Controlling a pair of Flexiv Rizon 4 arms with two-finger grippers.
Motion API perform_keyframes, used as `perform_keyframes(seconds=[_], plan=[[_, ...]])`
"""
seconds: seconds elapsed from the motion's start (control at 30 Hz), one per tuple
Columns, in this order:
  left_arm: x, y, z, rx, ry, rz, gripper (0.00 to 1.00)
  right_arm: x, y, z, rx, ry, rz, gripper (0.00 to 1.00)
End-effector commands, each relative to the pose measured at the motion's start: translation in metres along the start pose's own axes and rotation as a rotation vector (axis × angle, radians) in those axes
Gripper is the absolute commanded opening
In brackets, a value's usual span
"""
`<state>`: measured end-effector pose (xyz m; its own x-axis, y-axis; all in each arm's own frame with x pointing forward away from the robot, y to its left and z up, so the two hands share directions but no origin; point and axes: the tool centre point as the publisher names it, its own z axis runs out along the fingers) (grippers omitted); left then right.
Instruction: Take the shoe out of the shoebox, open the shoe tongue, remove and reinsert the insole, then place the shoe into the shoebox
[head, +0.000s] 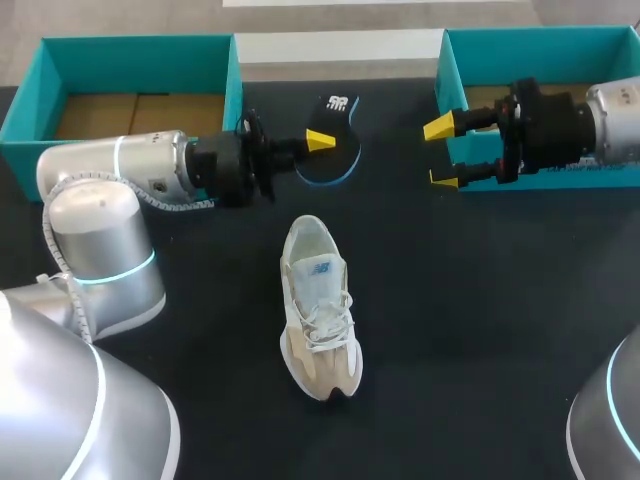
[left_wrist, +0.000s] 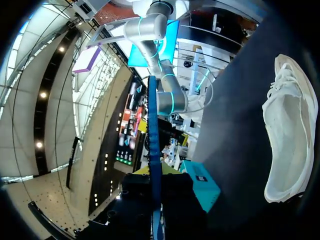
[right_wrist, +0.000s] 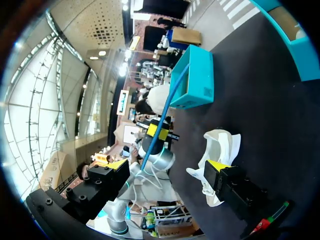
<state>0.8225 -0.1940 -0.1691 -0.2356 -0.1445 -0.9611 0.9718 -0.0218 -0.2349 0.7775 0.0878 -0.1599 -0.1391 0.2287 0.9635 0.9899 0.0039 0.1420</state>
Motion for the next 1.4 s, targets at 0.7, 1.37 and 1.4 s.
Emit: perform_keyframes(seconds=[0.7, 1.37, 1.4], plan=[[-0.001, 0.001, 0.006, -0.038, 0.086, 0.295, 0.00, 0.000, 0.000, 0.001, -0.001, -0.001, 0.001, 1.00], [0.007, 0.008, 0.033, -0.042, 0.107, 0.413, 0.00, -0.004, 0.016, 0.042, 0.029, 0.023, -0.057, 1.00], [0.008, 0.009, 0.036, -0.036, 0.110, 0.417, 0.00, -0.004, 0.016, 0.044, 0.037, 0.030, -0.058, 1.00]])
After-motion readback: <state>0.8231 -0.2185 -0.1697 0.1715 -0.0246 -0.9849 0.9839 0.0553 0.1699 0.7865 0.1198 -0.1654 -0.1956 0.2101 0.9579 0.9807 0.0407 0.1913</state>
